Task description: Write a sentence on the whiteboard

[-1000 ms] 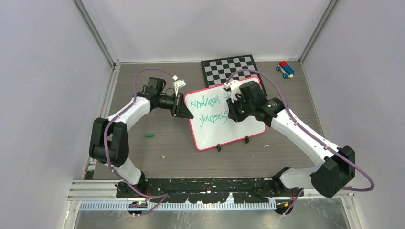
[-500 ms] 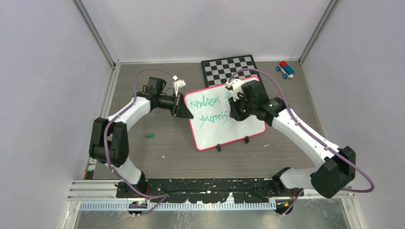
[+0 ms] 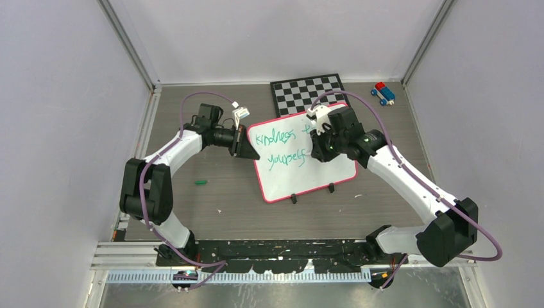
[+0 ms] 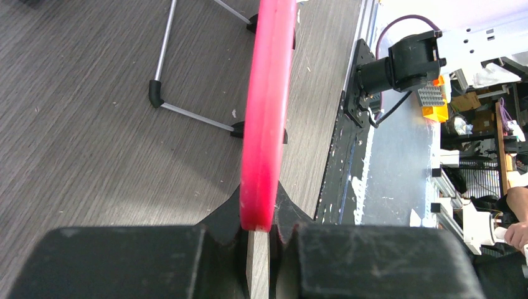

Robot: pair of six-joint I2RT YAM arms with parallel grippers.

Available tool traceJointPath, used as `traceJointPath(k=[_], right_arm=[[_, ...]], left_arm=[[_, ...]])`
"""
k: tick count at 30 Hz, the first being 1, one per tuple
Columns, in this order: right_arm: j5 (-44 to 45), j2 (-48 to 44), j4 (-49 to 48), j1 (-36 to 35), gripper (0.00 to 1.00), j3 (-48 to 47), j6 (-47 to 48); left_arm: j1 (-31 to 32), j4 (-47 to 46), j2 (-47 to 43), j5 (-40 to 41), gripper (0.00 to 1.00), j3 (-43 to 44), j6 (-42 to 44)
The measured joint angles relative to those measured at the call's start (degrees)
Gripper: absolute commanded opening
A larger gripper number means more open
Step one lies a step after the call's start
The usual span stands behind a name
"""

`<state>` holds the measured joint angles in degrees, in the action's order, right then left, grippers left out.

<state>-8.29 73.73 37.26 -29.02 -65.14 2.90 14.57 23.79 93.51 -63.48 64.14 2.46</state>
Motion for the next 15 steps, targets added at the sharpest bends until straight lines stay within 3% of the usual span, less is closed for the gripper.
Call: traceJointPath(k=[15], right_arm=[[-8.39,-1.14,5.07,3.37,0.0,-2.12,1.46]], left_arm=[[0.0,0.02,0.0,-0.13,0.0,0.0,0.52]])
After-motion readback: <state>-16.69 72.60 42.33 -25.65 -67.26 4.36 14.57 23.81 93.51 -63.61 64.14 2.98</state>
